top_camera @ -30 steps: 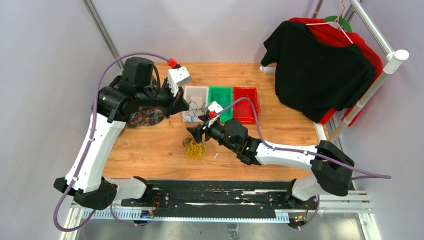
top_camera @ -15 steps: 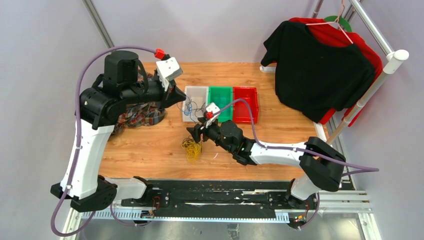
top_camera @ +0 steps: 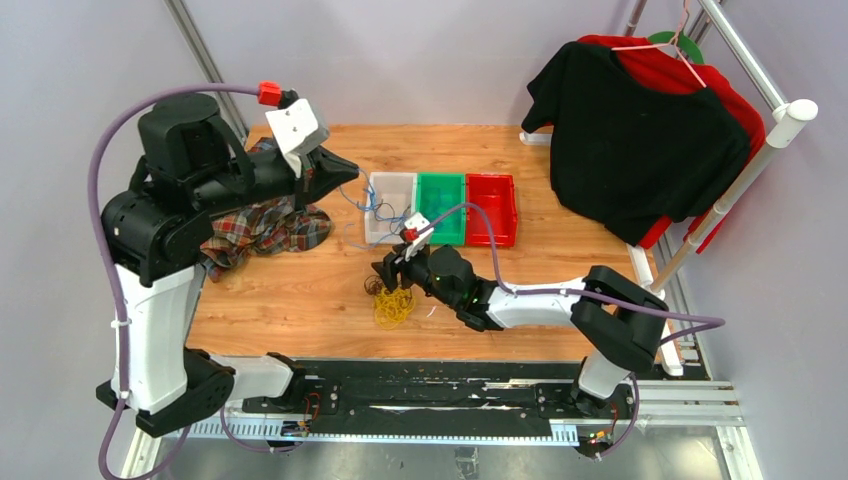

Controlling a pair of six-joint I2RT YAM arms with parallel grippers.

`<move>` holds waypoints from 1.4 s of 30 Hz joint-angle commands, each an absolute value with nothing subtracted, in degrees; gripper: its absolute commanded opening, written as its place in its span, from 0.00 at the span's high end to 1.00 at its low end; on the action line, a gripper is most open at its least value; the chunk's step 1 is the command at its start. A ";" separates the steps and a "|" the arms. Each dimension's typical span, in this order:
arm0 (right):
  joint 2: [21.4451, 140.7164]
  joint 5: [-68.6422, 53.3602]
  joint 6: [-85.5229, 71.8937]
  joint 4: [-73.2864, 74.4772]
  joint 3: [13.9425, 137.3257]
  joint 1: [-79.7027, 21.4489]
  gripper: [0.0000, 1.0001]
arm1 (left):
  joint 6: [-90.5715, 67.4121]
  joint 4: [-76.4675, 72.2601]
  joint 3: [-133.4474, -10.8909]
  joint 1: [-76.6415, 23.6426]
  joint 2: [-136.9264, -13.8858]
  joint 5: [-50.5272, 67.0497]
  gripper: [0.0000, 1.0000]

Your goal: Untangle the cables

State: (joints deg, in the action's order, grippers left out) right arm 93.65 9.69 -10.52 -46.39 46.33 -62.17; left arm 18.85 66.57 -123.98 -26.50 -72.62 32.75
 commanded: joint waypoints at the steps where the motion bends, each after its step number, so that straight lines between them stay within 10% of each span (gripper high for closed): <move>1: 96.24 11.19 -12.17 -49.24 46.33 -63.19 0.39 | 19.76 66.18 -128.81 -26.90 -73.20 32.08 0.99; 28: 95.32 18.09 -19.71 -58.95 30.01 -63.37 0.39 | 19.69 27.07 -122.25 -26.90 -67.82 14.40 1.00; 42: 69.05 32.88 -13.07 -42.14 28.86 -60.81 0.19 | 18.43 28.91 -109.43 -27.28 -74.90 20.27 1.00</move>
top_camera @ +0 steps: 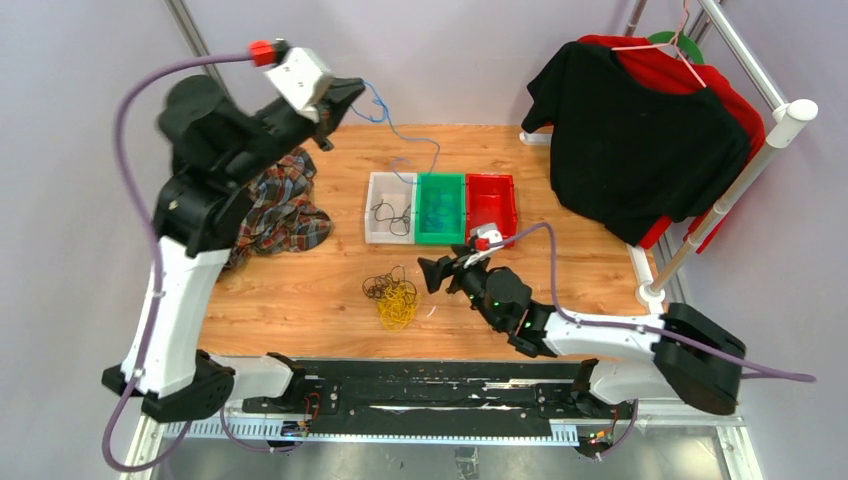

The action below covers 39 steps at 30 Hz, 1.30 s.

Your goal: Untangle the cables

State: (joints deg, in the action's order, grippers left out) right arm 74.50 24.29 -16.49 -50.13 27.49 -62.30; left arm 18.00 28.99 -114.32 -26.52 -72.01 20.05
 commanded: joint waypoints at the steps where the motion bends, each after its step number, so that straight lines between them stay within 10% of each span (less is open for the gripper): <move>1: 67.50 34.55 -12.83 -40.50 29.12 -60.06 0.19 | 19.19 28.92 -108.17 -27.58 -75.60 19.83 1.00; 39: 47.00 41.65 -9.81 -30.17 22.54 -43.89 0.24 | 31.48 28.36 -108.31 -36.92 -120.89 -4.63 1.00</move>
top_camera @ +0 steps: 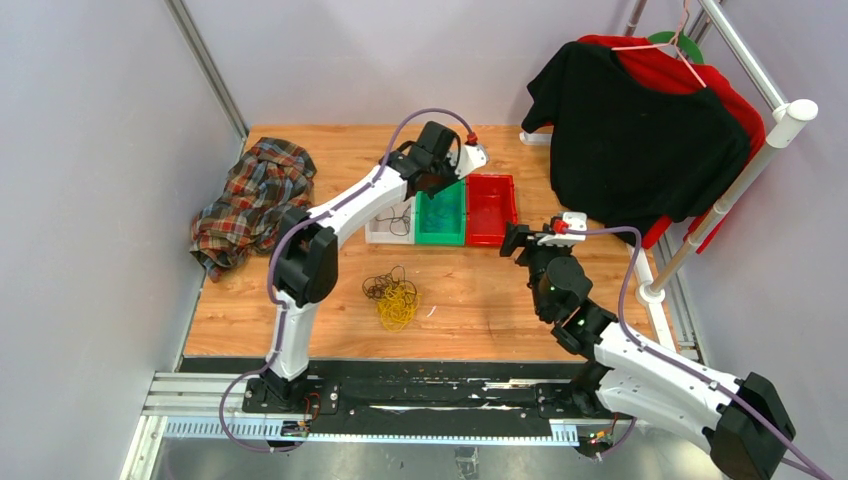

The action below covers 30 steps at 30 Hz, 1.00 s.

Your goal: Untangle the cables

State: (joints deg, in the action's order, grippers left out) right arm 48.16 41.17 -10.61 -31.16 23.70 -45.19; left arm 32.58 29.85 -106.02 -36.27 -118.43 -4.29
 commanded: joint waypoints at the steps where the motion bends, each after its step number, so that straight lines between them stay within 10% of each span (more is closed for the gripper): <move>1: 46.90 41.42 -9.70 -30.08 22.50 -43.63 0.24 | 31.58 27.62 -108.35 -36.91 -121.65 -4.87 1.00; 5: 46.56 39.67 -9.49 -29.93 22.62 -42.88 0.24 | 33.02 28.81 -111.35 -36.69 -124.56 -5.28 0.94; 8: 47.15 38.86 -9.24 -29.39 23.62 -42.54 0.24 | 34.08 33.31 -115.28 -36.31 -125.90 -3.89 0.49; 13: 47.92 37.22 -8.59 -29.11 25.36 -42.53 0.24 | 33.10 41.09 -119.91 -35.13 -122.90 0.49 0.04; 19: 48.56 33.39 -7.41 -27.39 28.31 -42.54 0.24 | 33.58 53.30 -117.70 -31.70 -112.31 9.55 0.02; 30: 50.74 30.94 -9.75 -23.75 29.43 -43.71 0.25 | 39.38 56.74 -77.34 -30.06 -81.18 24.06 0.00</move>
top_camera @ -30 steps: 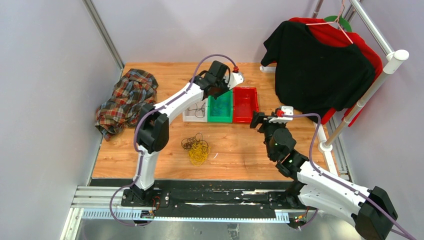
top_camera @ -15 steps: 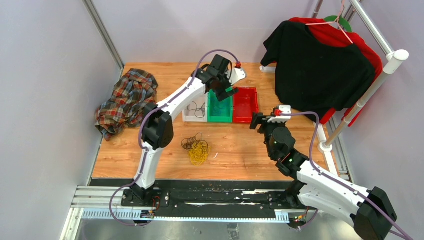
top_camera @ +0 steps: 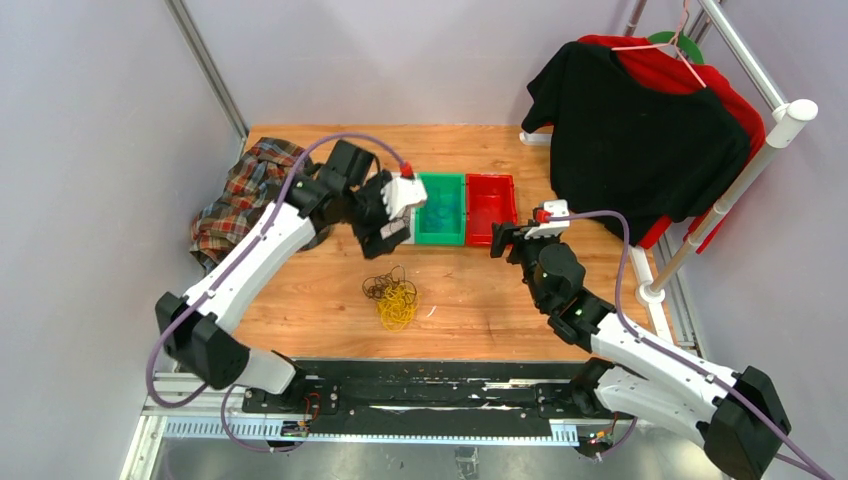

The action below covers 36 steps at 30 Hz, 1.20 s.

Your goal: Untangle the cables

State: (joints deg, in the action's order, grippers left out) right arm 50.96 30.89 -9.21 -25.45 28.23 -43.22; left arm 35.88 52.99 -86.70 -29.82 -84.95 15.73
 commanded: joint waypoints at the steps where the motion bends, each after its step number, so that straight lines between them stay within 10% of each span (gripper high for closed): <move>1: 50.30 30.95 -9.82 -23.73 29.30 -43.70 0.25 | 39.94 56.70 -75.32 -30.06 -80.48 24.35 0.02; 14: 48.67 28.49 -11.43 -23.81 27.25 -43.92 0.32 | 22.91 41.88 -67.52 -22.61 -87.92 22.08 0.39; 36: 50.14 26.91 -11.89 -24.55 27.09 -43.91 0.41 | 19.60 35.71 -62.62 -22.40 -93.78 28.58 0.42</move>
State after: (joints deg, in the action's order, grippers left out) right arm 50.76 27.33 -11.20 -23.94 27.88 -43.35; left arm 19.66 34.48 -62.22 -22.46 -95.48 23.35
